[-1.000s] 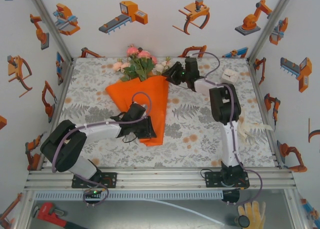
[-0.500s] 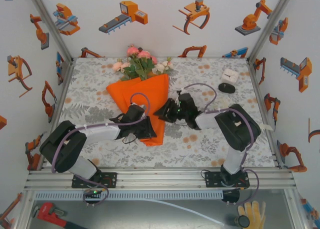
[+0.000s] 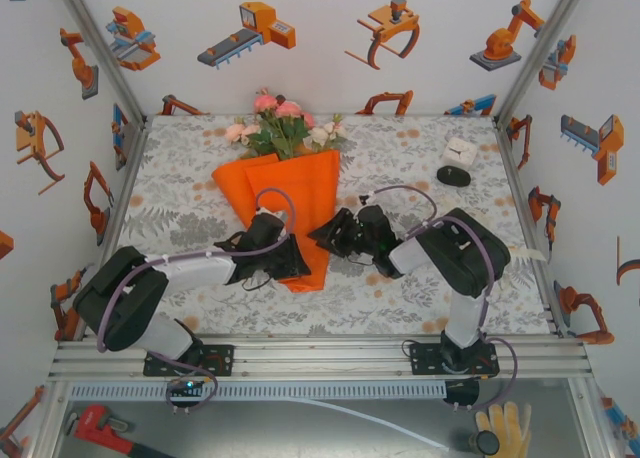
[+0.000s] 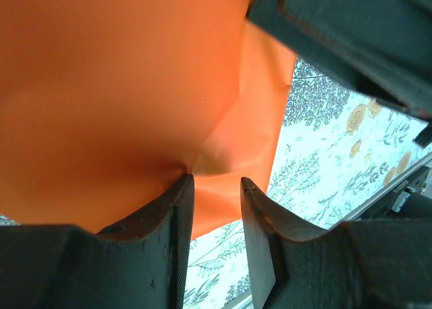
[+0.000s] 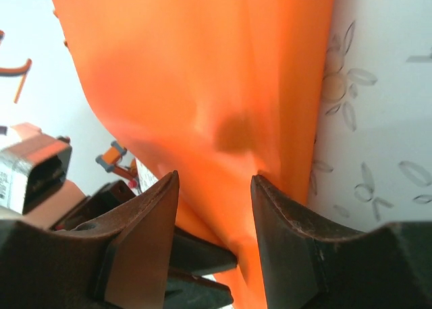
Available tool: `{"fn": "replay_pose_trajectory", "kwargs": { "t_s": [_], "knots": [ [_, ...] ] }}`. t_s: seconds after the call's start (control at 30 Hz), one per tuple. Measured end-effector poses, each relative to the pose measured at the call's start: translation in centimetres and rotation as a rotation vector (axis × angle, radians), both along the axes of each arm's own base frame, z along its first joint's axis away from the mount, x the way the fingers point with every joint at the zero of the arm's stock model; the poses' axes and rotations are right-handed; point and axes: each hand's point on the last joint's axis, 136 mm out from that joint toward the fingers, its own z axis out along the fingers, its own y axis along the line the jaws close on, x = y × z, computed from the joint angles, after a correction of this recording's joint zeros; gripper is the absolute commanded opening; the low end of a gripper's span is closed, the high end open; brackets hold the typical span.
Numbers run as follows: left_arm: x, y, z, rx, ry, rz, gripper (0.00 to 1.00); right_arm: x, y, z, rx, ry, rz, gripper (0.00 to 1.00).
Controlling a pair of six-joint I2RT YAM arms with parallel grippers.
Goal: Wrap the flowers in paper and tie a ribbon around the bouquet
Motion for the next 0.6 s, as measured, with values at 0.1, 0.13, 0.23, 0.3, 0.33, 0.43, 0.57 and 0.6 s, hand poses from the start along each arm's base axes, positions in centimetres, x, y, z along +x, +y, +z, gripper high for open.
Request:
{"fn": "replay_pose_trajectory", "kwargs": {
  "t_s": [0.1, 0.13, 0.23, 0.3, 0.33, 0.43, 0.57, 0.6],
  "knots": [
    [-0.1, 0.2, 0.1, -0.002, -0.006, 0.004, 0.38, 1.6, -1.3, -0.5, 0.0, -0.004, -0.047, 0.47],
    [-0.1, 0.3, 0.1, -0.002, -0.007, 0.005, 0.38, 2.0, -1.6, -0.7, 0.002, 0.001, -0.059, 0.47],
    [-0.1, 0.4, 0.1, 0.001, -0.01, 0.009, 0.37, 4.0, -1.9, -0.7, 0.022, -0.02, -0.083, 0.47],
    [-0.1, 0.5, 0.1, 0.005, -0.01, 0.011, 0.38, 5.2, -1.7, -0.7, 0.035, -0.036, -0.09, 0.47],
    [-0.1, 0.5, 0.1, 0.006, -0.01, 0.012, 0.37, 5.6, -1.6, -0.7, 0.04, -0.042, -0.091, 0.47],
    [-0.1, 0.5, 0.1, 0.009, -0.009, 0.013, 0.38, 6.7, -1.3, -0.7, 0.054, -0.061, -0.094, 0.47],
    [-0.1, 0.7, 0.1, 0.014, -0.007, 0.016, 0.38, 7.6, -1.5, -0.7, 0.072, -0.068, -0.107, 0.47],
    [-0.1, 0.7, 0.1, 0.015, -0.008, 0.016, 0.38, 8.0, -1.7, -0.6, 0.076, -0.071, -0.113, 0.47]
  ]
}}
